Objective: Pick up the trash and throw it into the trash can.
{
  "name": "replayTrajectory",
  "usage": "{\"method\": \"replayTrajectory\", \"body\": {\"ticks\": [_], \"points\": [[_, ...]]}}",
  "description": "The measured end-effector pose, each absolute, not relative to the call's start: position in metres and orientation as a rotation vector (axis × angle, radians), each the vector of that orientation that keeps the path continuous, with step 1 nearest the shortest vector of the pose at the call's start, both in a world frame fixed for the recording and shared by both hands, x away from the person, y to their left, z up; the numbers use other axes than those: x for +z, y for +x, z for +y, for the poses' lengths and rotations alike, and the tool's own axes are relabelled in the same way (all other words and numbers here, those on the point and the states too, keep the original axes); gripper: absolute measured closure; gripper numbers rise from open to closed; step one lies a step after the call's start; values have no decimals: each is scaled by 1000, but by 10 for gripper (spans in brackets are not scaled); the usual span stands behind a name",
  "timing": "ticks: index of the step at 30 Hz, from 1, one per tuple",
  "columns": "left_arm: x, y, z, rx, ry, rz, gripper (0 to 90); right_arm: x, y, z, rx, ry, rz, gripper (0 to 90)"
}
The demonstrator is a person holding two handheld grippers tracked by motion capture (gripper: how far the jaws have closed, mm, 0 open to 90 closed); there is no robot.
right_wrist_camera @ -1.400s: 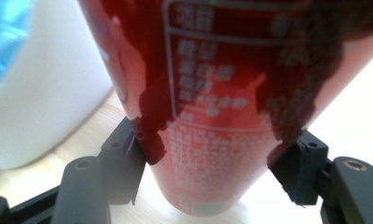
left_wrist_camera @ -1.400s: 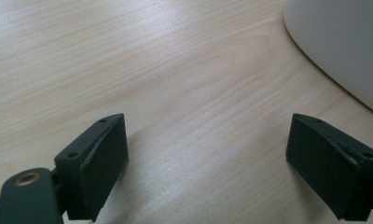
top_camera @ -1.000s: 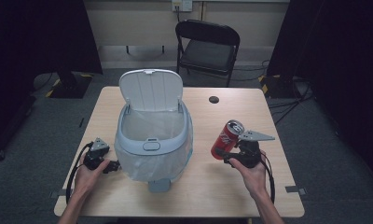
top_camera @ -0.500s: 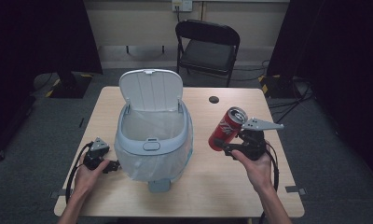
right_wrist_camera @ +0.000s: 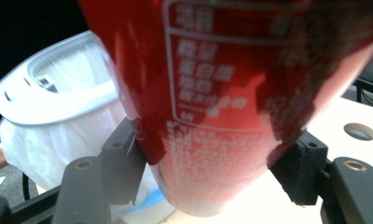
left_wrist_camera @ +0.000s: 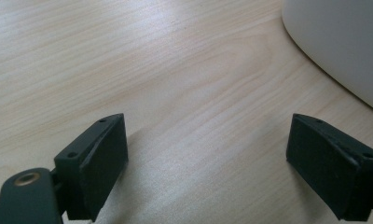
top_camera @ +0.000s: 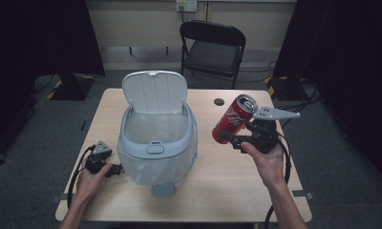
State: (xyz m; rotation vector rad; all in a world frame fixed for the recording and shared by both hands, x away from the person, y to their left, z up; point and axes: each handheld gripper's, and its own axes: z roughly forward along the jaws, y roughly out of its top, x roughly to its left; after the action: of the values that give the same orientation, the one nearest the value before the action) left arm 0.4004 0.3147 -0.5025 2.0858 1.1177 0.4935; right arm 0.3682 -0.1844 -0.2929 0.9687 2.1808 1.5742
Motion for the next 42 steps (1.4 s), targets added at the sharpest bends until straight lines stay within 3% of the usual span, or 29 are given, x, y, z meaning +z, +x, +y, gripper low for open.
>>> {"method": "replayTrajectory", "body": {"ticks": [22, 42], "points": [[-502, 400, 315, 493, 2086, 1118, 121, -229, 369, -157, 1742, 782, 2133, 339], [-502, 400, 315, 493, 2086, 1118, 121, -217, 389, -80, 1789, 617, 2259, 336]]}}
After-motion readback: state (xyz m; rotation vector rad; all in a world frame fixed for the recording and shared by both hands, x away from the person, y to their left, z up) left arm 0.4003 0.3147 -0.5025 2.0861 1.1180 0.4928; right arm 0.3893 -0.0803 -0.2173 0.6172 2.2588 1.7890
